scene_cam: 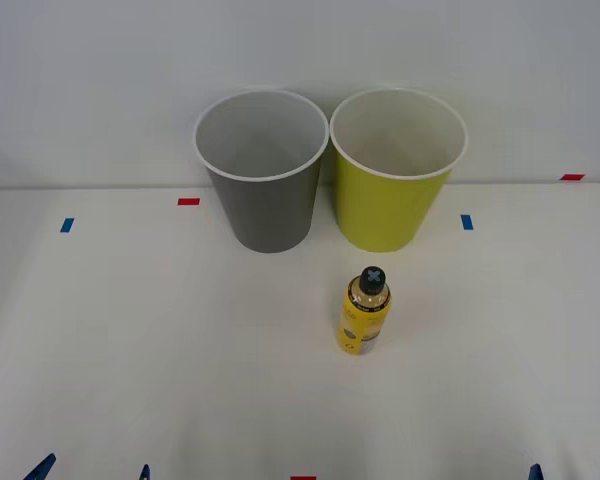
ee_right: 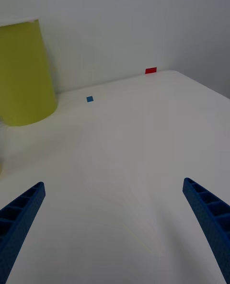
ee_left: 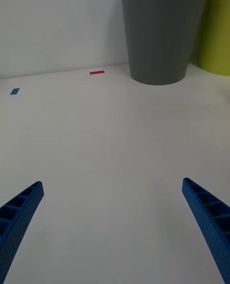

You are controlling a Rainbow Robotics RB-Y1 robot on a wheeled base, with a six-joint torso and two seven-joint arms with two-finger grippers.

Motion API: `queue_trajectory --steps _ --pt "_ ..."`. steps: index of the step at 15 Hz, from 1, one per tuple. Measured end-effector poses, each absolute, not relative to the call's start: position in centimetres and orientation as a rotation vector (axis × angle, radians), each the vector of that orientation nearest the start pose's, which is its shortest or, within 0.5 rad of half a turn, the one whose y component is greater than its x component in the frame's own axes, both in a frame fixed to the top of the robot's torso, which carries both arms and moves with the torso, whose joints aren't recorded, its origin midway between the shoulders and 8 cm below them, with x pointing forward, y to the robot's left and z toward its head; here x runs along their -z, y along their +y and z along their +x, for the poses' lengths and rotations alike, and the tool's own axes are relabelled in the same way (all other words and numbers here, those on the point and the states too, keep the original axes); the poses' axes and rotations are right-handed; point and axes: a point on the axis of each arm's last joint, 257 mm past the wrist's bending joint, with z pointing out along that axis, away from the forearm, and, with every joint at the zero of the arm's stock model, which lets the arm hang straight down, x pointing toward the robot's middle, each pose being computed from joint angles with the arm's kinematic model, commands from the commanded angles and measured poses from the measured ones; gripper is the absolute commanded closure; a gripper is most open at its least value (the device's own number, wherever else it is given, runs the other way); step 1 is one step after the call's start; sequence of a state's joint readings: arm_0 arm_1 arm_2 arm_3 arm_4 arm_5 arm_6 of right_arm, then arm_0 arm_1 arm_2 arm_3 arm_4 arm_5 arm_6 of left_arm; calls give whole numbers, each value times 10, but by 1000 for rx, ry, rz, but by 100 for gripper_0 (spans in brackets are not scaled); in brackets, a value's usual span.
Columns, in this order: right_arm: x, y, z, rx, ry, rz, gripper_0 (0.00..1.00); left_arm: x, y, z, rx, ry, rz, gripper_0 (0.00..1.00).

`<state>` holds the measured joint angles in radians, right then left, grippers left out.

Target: Put cans in the gray bin and PET bottles in the light green bin.

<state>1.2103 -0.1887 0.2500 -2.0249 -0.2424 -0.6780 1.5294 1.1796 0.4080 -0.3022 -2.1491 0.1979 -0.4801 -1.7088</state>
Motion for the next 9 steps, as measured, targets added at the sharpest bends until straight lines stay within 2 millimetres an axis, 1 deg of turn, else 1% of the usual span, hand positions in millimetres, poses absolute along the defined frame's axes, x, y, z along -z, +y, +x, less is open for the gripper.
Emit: queue_trajectory --steps 9 --pt "260 -289 178 37 1593 304 0 263 241 195 -5 1733 109 0"
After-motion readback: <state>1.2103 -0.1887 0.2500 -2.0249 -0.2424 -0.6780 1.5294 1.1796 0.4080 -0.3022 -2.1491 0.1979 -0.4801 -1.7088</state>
